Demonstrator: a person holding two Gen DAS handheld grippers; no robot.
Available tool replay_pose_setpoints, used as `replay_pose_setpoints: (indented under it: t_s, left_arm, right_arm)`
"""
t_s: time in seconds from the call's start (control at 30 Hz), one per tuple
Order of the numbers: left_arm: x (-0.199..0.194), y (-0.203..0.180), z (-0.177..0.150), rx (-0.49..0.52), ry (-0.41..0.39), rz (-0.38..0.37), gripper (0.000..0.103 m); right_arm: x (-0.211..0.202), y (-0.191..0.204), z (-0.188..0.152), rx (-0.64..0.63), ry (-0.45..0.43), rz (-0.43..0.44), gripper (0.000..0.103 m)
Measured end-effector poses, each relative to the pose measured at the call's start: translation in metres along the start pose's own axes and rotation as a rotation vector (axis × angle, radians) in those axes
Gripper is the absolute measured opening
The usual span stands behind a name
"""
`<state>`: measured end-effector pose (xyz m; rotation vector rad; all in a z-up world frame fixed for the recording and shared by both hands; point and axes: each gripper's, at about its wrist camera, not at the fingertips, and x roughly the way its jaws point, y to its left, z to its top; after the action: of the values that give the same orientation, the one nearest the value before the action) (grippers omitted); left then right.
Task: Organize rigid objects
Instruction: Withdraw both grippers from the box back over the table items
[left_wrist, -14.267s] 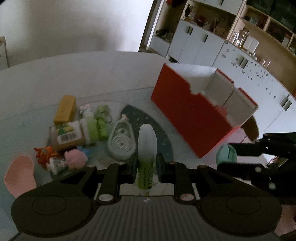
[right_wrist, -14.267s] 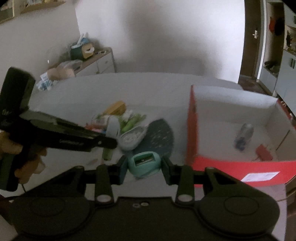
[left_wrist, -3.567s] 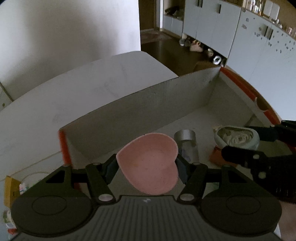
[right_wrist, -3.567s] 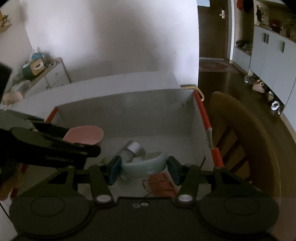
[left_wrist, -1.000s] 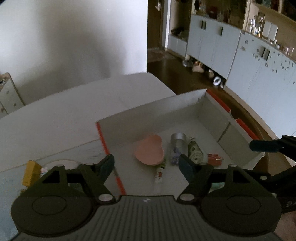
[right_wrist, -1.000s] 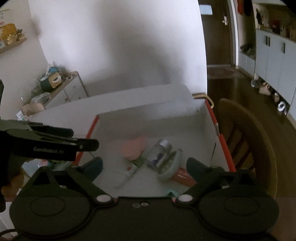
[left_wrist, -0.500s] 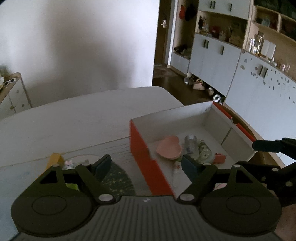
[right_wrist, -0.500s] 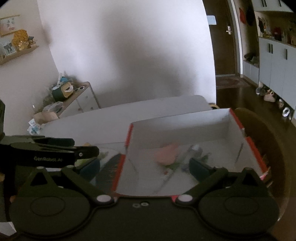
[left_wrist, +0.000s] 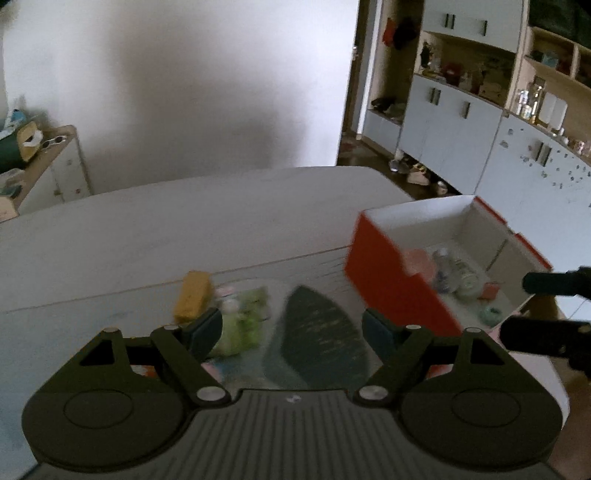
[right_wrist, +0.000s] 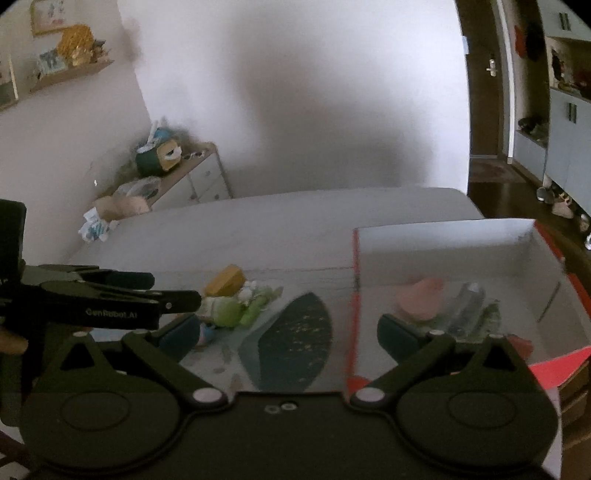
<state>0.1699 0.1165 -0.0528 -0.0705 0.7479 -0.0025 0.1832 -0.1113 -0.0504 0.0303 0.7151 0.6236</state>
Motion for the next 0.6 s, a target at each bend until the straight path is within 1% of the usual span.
replay_pose_setpoints:
  t_s: [0.1,0.17,0.27,0.43,0.53,0.6]
  left_arm:
    - [0.003,0.024,-0.009,-0.044,0.037,0.003,0.083]
    - [0.004,0.038,-0.015,-0.070,0.043,0.004,0.083]
    - [0.007,0.054,-0.025,-0.067,0.046,0.033,0.083]
    - [0.014,0.076,-0.041,-0.073,0.055,0.050,0.083]
    - [0.023,0.086,-0.050,-0.106,0.088,0.036,0.083]
    - [0.028,0.090,-0.055,-0.120,0.094,0.034,0.083]
  right_arm:
    - [0.010,0.019,-0.001,-0.025,0.016,-0.001,0.103]
    - [0.017,0.029,-0.002,-0.035,0.027,0.000,0.103]
    - [0.030,0.043,-0.003,-0.042,0.045,-0.009,0.103]
    - [0.049,0.060,-0.003,-0.045,0.077,-0.020,0.103]
    - [0.063,0.068,-0.003,-0.039,0.107,-0.031,0.102]
    - [0.072,0.068,-0.002,-0.021,0.123,-0.036,0.102]
